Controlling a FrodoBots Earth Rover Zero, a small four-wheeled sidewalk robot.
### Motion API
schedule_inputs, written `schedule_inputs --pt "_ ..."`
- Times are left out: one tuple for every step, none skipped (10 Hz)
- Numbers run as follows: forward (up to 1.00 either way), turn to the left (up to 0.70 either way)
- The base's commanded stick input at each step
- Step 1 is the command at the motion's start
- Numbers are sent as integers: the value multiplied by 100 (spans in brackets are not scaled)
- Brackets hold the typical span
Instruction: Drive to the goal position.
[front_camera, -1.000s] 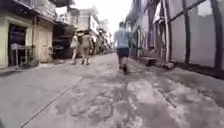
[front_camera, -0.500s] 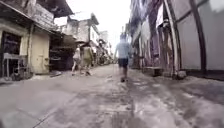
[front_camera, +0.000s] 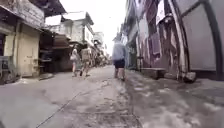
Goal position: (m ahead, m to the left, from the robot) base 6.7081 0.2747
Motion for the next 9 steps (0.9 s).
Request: schedule_inputs --pt "100 0" --pt "100 0" --pt "100 0" --pt "100 0" --pt "100 0" --pt "100 0" --pt "100 0" --pt "100 0" --pt "100 0"
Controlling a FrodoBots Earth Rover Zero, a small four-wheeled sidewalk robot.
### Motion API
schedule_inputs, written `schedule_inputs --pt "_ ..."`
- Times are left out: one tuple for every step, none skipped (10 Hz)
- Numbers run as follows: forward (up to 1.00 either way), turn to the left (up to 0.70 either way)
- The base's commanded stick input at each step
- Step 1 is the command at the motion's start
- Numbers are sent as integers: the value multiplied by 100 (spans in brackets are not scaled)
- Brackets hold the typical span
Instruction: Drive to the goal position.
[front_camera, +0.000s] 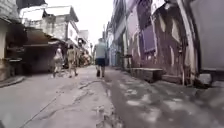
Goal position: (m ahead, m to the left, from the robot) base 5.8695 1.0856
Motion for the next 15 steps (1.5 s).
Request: schedule_inputs --pt "100 0" --pt "100 0" --pt "100 0" --pt "100 11" --pt "100 0" --pt "100 0" --pt "100 0" --pt "100 0" --pt "100 0" --pt "100 0" --pt "100 0" --pt "100 0" --pt "100 0" --pt "100 0" --pt "100 0"
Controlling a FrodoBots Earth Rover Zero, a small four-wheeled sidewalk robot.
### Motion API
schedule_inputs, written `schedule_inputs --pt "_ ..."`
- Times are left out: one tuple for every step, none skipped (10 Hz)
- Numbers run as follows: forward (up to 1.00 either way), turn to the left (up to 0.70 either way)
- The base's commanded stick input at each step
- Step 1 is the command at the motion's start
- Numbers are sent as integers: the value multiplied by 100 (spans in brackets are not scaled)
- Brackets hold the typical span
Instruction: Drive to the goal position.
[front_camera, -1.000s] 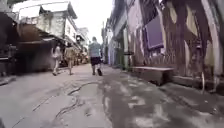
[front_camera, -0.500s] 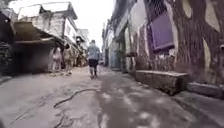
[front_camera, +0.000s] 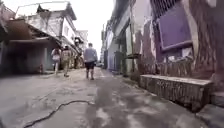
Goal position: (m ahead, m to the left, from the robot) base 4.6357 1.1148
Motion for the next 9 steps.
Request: schedule_inputs --pt "100 0" --pt "100 10" --pt "100 27" --pt "100 4" --pt "100 0" --pt "100 0" --pt "100 0" --pt "100 0" --pt "100 0"
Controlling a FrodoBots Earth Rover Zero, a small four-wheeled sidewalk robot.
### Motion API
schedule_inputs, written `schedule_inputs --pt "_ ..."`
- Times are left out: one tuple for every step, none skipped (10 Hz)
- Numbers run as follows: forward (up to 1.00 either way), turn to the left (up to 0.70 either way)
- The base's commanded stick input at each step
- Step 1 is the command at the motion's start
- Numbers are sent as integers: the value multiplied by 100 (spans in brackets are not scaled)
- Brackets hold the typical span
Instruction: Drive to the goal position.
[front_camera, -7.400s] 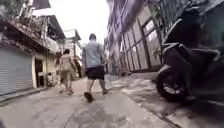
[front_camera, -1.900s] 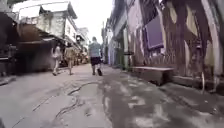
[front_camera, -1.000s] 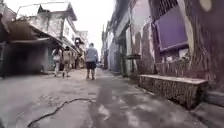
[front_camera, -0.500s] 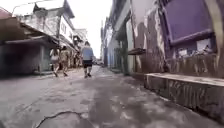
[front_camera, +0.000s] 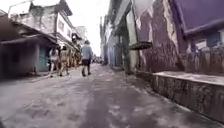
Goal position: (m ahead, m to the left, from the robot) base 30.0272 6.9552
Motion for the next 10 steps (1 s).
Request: schedule_inputs --pt "100 0" --pt "100 7" --pt "100 26" --pt "100 27" --pt "100 24" --pt "100 0" --pt "100 0" --pt "100 0" --pt "100 27" --pt "100 27"
